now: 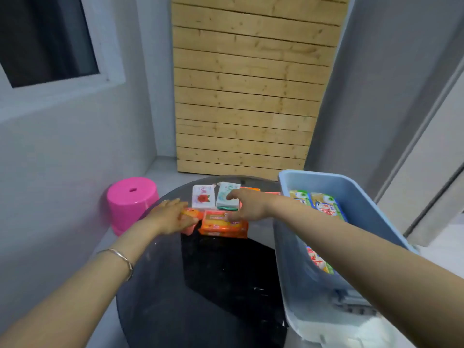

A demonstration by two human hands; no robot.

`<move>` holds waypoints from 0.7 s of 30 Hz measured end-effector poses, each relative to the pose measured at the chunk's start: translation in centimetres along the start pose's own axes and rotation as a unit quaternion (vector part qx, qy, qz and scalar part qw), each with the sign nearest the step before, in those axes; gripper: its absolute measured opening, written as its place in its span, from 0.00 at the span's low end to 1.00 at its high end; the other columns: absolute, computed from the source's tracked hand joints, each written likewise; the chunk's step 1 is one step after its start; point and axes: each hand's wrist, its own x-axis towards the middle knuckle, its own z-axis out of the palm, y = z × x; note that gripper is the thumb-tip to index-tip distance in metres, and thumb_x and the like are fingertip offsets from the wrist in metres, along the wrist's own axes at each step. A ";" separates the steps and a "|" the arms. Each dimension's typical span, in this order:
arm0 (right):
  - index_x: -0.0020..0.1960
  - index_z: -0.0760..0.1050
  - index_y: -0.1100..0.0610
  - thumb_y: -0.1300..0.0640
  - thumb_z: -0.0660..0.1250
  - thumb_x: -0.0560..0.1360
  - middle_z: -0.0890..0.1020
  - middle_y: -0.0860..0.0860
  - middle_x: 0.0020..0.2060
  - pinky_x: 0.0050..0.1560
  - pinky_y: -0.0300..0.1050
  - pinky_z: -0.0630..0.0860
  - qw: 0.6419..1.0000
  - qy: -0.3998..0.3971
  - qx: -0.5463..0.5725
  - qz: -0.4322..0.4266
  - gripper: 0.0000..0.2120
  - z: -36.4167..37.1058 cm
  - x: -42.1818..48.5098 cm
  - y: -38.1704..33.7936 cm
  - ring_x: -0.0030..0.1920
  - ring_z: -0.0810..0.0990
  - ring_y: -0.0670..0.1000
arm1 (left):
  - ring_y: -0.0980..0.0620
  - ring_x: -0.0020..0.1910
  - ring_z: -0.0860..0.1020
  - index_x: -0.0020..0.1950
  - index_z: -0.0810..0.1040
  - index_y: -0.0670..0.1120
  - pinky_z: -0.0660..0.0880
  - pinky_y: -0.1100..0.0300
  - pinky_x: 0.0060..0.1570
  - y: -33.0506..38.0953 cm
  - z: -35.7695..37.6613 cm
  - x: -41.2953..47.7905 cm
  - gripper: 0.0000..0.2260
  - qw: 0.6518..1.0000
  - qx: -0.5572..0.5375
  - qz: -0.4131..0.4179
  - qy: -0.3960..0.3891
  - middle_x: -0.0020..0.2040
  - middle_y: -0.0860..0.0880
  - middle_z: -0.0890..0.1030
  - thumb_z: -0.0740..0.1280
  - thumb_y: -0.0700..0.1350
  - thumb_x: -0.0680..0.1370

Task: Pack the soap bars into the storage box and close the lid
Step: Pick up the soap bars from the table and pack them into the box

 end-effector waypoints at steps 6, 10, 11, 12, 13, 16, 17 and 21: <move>0.76 0.56 0.55 0.44 0.68 0.72 0.65 0.55 0.74 0.69 0.56 0.67 0.989 -0.102 -0.019 0.106 0.38 3.1 5.6 -1.0 0.70 0.67 0.58 | 0.41 0.77 0.49 0.77 0.50 0.55 0.51 0.47 0.75 -3.7 2.5 1.6 0.32 0.999 -0.005 -0.052 0.005 0.79 0.47 0.49 0.53 0.65 0.76; 0.73 0.60 0.55 0.42 0.71 0.69 0.69 0.55 0.70 0.68 0.57 0.68 0.983 -0.123 0.023 0.138 0.39 4.4 6.7 -0.3 0.67 0.70 0.58 | 0.41 0.73 0.58 0.76 0.54 0.58 0.61 0.46 0.69 -4.3 2.6 1.8 0.34 0.998 -0.028 -0.051 0.035 0.75 0.47 0.57 0.55 0.69 0.73; 0.73 0.61 0.55 0.42 0.72 0.68 0.70 0.55 0.69 0.67 0.56 0.69 0.983 -0.122 0.020 0.138 0.39 4.7 6.8 -0.2 0.66 0.70 0.58 | 0.41 0.71 0.60 0.75 0.57 0.58 0.62 0.46 0.68 -4.5 2.4 1.9 0.35 0.997 -0.038 -0.056 0.031 0.72 0.46 0.59 0.57 0.70 0.71; 0.72 0.62 0.55 0.42 0.72 0.67 0.70 0.55 0.68 0.66 0.54 0.70 0.984 -0.114 -0.002 0.134 0.39 4.9 6.9 -0.1 0.66 0.71 0.57 | 0.42 0.70 0.62 0.73 0.60 0.57 0.63 0.46 0.68 -4.5 2.0 2.0 0.36 0.997 -0.032 -0.059 0.028 0.69 0.46 0.61 0.58 0.71 0.69; 0.72 0.62 0.55 0.41 0.72 0.67 0.69 0.55 0.68 0.65 0.53 0.71 0.985 -0.105 -0.038 0.131 0.40 5.1 6.9 0.0 0.65 0.71 0.57 | 0.42 0.68 0.63 0.71 0.64 0.56 0.62 0.46 0.68 -4.5 1.6 2.0 0.36 0.998 -0.007 -0.059 0.026 0.67 0.45 0.63 0.60 0.72 0.67; 0.73 0.61 0.55 0.40 0.73 0.65 0.68 0.56 0.68 0.64 0.54 0.70 0.980 -0.088 -0.124 0.125 0.42 6.0 6.4 -0.3 0.67 0.68 0.58 | 0.44 0.63 0.66 0.57 0.70 0.53 0.63 0.48 0.63 -4.4 0.5 2.0 0.33 0.996 0.066 -0.054 0.011 0.60 0.46 0.68 0.63 0.74 0.62; 0.72 0.61 0.56 0.41 0.74 0.65 0.68 0.56 0.68 0.63 0.53 0.70 0.981 -0.083 -0.126 0.123 0.42 6.4 6.2 -0.3 0.67 0.69 0.57 | 0.45 0.60 0.68 0.53 0.70 0.52 0.65 0.50 0.60 -4.4 0.4 1.9 0.32 0.997 0.060 -0.048 -0.003 0.58 0.47 0.70 0.64 0.74 0.61; 0.70 0.62 0.57 0.46 0.76 0.64 0.74 0.55 0.64 0.54 0.48 0.75 0.987 -0.081 -0.075 0.121 0.41 6.6 5.3 -0.9 0.60 0.76 0.56 | 0.51 0.46 0.77 0.46 0.66 0.52 0.76 0.53 0.48 -4.3 1.1 0.3 0.30 0.997 -0.064 0.008 -0.049 0.50 0.49 0.79 0.71 0.71 0.58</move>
